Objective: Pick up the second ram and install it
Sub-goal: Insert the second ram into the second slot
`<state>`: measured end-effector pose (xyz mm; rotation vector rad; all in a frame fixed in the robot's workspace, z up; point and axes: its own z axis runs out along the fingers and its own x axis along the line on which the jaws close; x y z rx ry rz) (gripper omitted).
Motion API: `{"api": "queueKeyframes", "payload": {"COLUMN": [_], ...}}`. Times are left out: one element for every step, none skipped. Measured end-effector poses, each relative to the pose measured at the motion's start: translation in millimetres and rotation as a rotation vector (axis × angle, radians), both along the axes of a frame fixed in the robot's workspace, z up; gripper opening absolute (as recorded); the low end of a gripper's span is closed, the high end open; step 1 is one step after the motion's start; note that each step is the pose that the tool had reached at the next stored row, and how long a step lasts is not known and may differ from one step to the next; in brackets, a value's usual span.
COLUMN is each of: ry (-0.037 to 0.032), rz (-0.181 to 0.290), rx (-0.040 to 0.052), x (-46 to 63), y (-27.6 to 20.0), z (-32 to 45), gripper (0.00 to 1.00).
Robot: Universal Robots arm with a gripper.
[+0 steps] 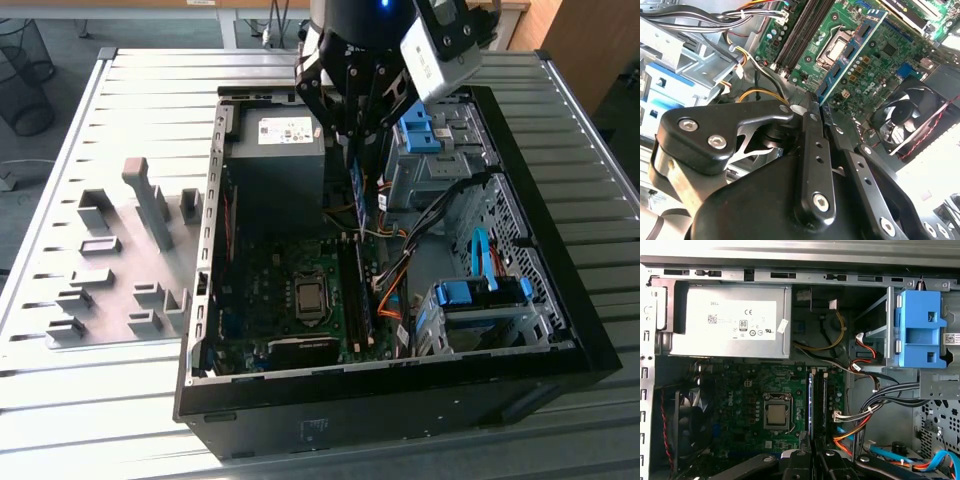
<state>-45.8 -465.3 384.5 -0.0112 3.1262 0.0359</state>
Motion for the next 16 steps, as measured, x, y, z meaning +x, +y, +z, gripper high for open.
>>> {"api": "queueKeyframes", "payload": {"ry": [0.0, 0.0, 0.0, 0.0, 0.0, 0.0, 0.0, 0.0, 0.0, 0.0, 0.0, 0.0, 0.0, 0.0, 0.0, 0.0], "rz": [0.0, 0.0, 0.0, 0.0, 0.0, 0.0, 0.0, 0.0, 0.0, 0.0, 0.0, 0.0, 0.0, 0.0, 0.0, 0.0], "rx": [0.0, 0.0, 0.0, 0.0, 0.0, 0.0, 0.0, 0.0, 0.0, 0.0, 0.0, 0.0, 0.0, 0.0, -0.0001, 0.0], "x": [0.0, 0.0, 0.0, 0.0, 0.0, 0.0, 0.0, 0.0, 0.0, 0.0, 0.0, 0.0, 0.0, 0.0, 0.0, 0.0], "y": [0.0, 0.0, 0.0, 0.0, 0.0, 0.0, 0.0, 0.0, 0.0, 0.0, 0.0, 0.0, 0.0, 0.0, 0.0, 0.0], "z": [-0.9, -1.8, -2.7, -3.7, -4.6, -5.5, -6.4, -7.3, -8.1, -9.1, -10.0, -10.8, -11.7, -12.6, -13.5, -14.4], "gripper": [0.14, 0.14, 0.14, 0.14, 0.14, 0.14, 0.14, 0.14, 0.14, 0.14, 0.14, 0.14, 0.14, 0.14, 0.14, 0.14]}}
